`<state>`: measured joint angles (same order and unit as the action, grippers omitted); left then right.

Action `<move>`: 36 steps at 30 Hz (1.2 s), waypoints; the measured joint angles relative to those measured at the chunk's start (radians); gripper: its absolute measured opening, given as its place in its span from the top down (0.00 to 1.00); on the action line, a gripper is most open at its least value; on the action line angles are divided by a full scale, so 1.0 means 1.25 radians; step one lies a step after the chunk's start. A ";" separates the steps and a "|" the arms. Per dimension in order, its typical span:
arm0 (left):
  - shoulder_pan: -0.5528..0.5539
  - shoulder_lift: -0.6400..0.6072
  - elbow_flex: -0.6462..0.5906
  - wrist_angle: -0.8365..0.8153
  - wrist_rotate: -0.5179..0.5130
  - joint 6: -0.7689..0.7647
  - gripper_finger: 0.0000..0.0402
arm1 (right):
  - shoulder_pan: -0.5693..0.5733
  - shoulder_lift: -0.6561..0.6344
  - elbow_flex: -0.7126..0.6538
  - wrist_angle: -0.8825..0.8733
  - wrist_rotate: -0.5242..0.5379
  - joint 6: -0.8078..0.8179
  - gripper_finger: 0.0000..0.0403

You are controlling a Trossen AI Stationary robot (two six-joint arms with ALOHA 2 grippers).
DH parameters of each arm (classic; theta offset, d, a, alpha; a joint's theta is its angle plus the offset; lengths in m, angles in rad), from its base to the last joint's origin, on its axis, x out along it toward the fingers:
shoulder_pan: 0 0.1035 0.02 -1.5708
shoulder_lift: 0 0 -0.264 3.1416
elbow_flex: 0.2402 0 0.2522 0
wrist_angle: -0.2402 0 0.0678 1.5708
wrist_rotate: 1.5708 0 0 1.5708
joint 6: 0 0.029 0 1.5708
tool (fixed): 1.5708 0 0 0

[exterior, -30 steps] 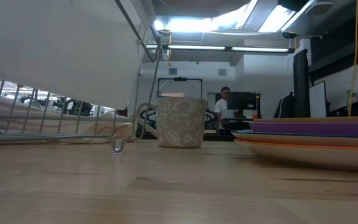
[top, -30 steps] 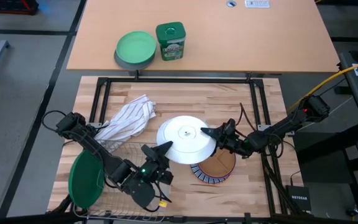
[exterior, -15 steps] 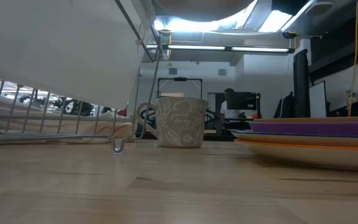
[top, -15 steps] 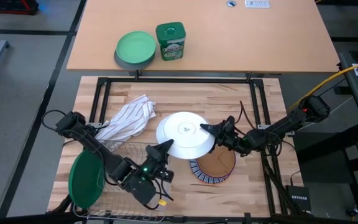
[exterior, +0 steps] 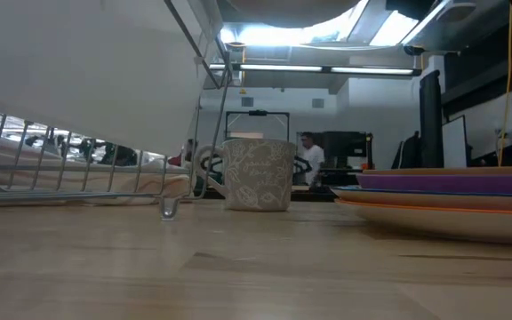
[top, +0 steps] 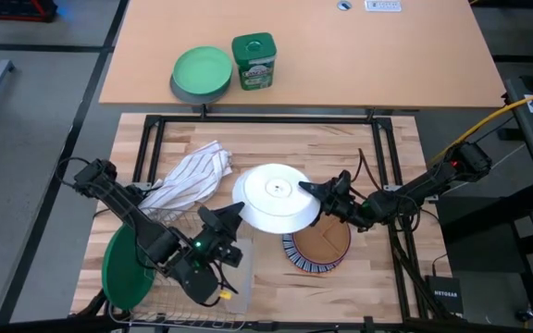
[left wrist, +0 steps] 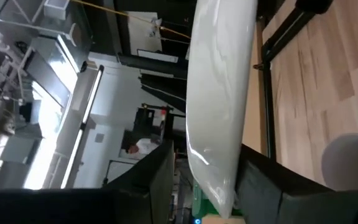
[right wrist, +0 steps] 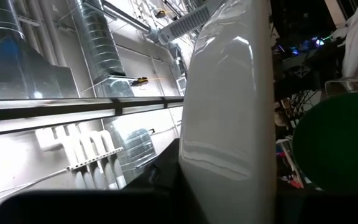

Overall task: Sort dishes
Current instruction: Put the white plate into the dish rack

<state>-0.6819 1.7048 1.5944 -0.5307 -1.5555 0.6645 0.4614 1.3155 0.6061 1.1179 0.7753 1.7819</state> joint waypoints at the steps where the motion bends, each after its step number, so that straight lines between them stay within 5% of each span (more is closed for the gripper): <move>1: 0.000 -0.004 0.000 -0.011 0.000 -0.013 0.65 | 0.000 0.000 0.000 0.000 0.001 0.000 0.84; 36: -0.062 -0.042 0.001 -0.157 -0.008 -0.329 0.65 | -0.043 -0.002 -0.002 0.066 -0.006 -0.143 0.84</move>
<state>-0.7596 1.6523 1.5951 -0.7264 -1.5660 0.2531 0.4078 1.3132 0.6038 1.2003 0.7678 1.6034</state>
